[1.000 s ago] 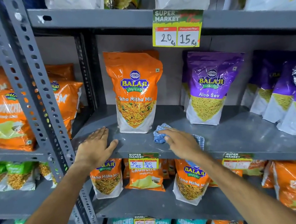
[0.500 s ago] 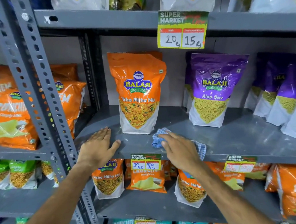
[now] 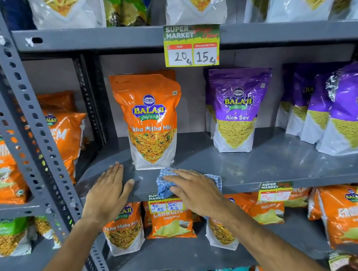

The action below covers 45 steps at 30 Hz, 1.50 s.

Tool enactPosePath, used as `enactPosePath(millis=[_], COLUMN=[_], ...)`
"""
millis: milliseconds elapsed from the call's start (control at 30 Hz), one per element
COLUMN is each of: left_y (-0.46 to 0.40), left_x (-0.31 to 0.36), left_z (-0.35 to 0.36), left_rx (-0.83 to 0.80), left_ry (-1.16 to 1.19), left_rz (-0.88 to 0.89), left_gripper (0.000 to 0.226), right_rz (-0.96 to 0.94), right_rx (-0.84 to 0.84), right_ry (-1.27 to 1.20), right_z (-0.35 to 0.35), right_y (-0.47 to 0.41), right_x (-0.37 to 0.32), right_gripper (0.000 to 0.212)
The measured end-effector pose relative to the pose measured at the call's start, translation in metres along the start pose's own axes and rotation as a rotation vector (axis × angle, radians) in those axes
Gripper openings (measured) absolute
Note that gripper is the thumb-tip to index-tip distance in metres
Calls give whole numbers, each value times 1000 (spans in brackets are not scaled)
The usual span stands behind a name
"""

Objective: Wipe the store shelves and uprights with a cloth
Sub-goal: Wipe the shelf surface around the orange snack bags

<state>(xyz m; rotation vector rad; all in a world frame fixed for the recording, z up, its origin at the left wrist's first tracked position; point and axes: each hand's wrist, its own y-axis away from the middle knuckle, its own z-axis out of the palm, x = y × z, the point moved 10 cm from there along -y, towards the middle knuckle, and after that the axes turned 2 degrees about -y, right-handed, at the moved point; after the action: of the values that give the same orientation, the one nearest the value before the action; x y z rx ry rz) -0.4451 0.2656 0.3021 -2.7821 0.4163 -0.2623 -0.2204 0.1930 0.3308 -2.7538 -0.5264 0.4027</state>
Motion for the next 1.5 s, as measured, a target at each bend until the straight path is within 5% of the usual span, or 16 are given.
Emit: enactPosePath(millis=[167,433,700,800,967,1367,1500], left_y=[22,-12,-33,-36,-38,-38,-46], left_x=[80,193,229,228,225,229,266], left_z=[5,13,45,50,52,52,42], left_rx=[91,40,-230,-253,-212,-214,-164], left_ry=[30,27,4,20,5,-42,2], left_rz=[289,498,474,434,420,328,311], left_gripper=[74,95,144,152,153,136,138], right_rz=[123,321,601,459,270,425,454], right_rx=[7,40,109,165,73,87,435], right_ry=[6,13,51,42,120,22,-367], right_z=[-2,-32,-72,-76,-38,-80,-125], right_y=[-2,21,67,57,31,86,98], right_x=[38,123,209,171,112,228,267], right_gripper=[44,41,36,35,38,37,36])
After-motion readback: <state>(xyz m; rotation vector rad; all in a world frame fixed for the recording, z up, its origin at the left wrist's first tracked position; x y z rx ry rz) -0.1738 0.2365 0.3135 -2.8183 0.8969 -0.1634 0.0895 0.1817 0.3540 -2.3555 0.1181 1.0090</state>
